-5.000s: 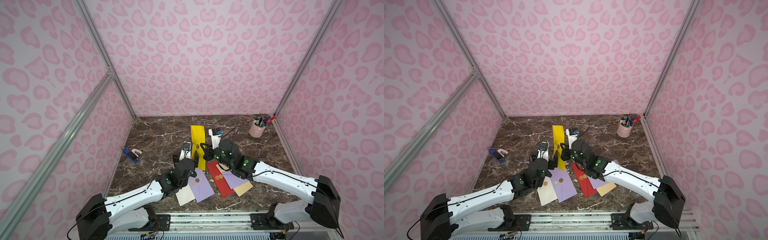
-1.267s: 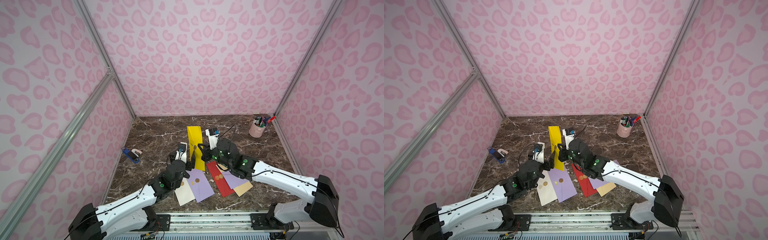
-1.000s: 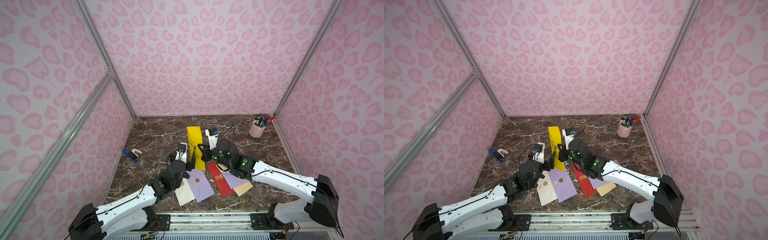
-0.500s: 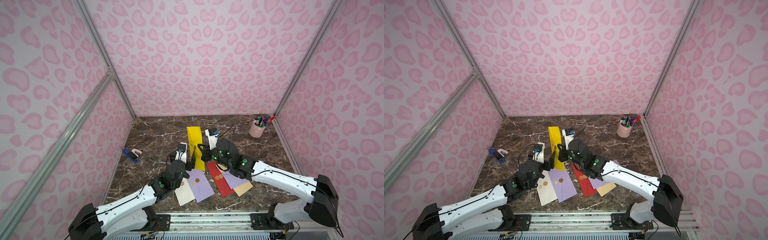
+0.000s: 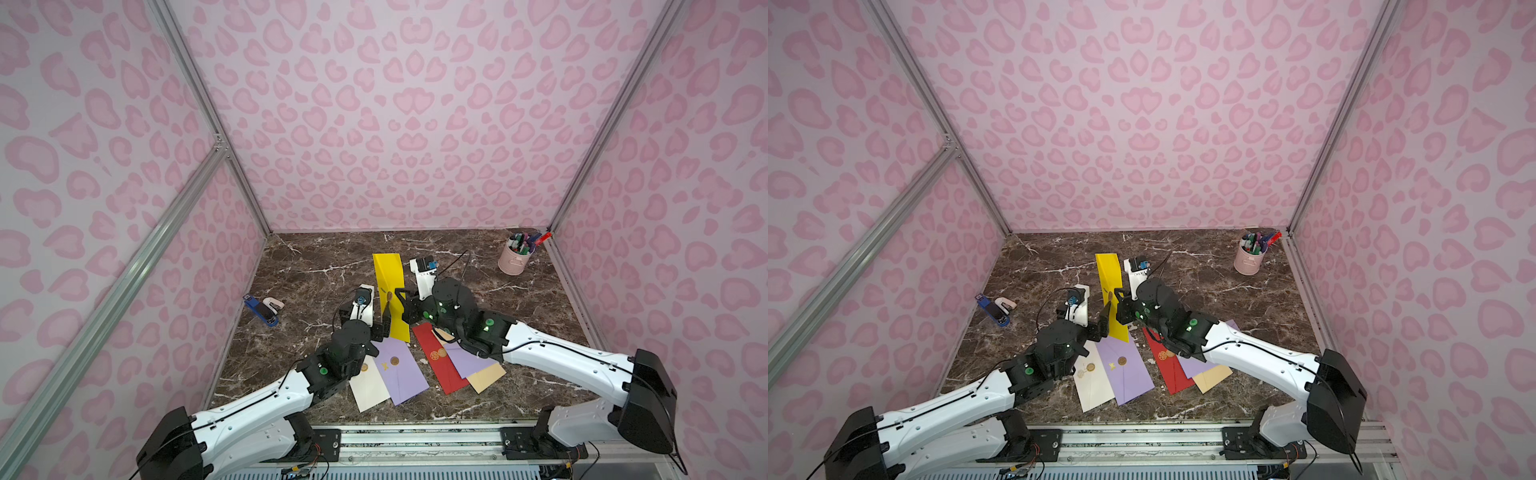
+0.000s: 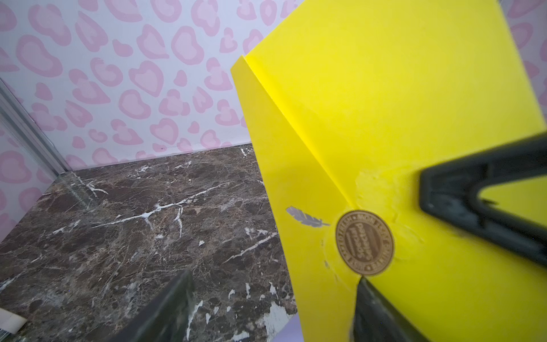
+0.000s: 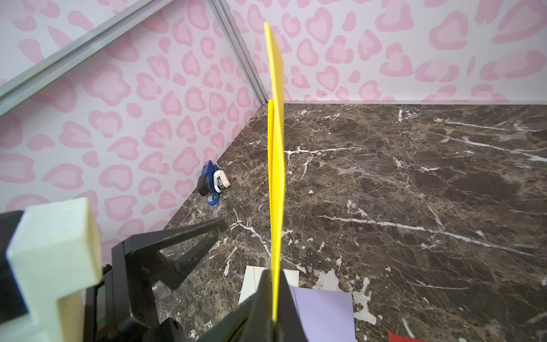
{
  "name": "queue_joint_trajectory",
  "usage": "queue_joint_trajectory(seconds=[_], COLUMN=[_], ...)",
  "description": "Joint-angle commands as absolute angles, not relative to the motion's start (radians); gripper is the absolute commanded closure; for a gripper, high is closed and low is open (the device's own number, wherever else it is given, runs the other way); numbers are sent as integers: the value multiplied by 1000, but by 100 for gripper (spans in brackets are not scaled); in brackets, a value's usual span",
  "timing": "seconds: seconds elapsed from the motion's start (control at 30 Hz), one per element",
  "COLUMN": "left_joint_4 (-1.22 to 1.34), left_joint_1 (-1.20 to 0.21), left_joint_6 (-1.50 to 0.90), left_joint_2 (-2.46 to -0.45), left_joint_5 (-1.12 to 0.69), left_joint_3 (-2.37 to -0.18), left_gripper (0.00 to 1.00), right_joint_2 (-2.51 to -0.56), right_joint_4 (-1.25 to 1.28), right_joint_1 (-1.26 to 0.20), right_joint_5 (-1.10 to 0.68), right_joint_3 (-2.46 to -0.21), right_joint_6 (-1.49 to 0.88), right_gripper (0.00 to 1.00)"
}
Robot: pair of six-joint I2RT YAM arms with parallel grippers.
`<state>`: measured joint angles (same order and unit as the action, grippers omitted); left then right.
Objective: Open the envelope
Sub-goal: Open the envelope flap on the envelope.
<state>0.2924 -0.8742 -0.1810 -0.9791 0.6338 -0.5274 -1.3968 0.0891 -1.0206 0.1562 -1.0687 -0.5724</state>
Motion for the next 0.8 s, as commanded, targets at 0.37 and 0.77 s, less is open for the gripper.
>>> queue_joint_trajectory(seconds=[0.37, 0.77], left_joint_4=[321, 310], left_joint_1=[-873, -873], left_joint_6=[-183, -183], left_joint_2=[-965, -956], left_joint_5=[636, 643], left_joint_3=[-529, -528], left_gripper=[18, 18], right_joint_2=[-1394, -1388], right_joint_4=[104, 103], right_joint_1=[-1023, -1026], right_joint_5=[156, 161], right_joint_3=[-1068, -1065], right_joint_6=[-574, -573], right_gripper=[100, 100])
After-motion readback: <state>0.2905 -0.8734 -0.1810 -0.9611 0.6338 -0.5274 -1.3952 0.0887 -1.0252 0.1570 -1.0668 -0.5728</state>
